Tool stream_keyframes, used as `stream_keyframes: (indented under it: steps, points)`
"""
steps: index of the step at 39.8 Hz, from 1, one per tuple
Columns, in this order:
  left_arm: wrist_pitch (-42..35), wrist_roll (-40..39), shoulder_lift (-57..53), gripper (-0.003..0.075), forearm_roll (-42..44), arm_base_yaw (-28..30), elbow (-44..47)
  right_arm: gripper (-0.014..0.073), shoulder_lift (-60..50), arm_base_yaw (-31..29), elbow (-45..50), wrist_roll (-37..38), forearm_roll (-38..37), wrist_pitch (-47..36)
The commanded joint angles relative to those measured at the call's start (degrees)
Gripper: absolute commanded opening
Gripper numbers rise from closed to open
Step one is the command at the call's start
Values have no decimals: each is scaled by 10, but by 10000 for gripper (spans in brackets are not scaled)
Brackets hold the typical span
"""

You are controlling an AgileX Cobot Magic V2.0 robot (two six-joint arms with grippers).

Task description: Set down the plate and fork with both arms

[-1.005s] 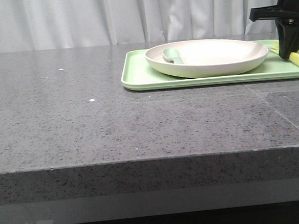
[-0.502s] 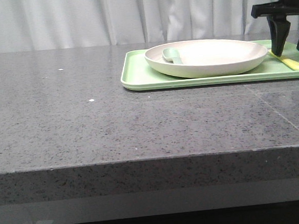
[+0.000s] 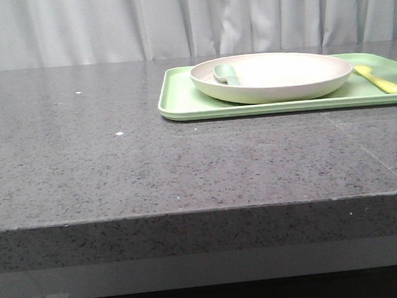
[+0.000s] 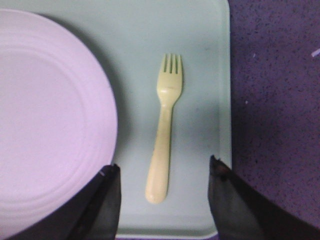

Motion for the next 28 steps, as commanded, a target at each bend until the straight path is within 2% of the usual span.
stream_keyframes:
  steps: [1, 14, 28]
  points:
    - [-34, 0, 2, 377, 0, -4, -12, 426, -93, 7, 32, -12, 0, 16]
    - [-34, 0, 2, 377, 0, -4, -12, 426, -325, 7, 288, -41, 26, -92]
    - [-34, -13, 2, 376, 23, -4, -12, 426, -580, 7, 512, -41, 29, -159]
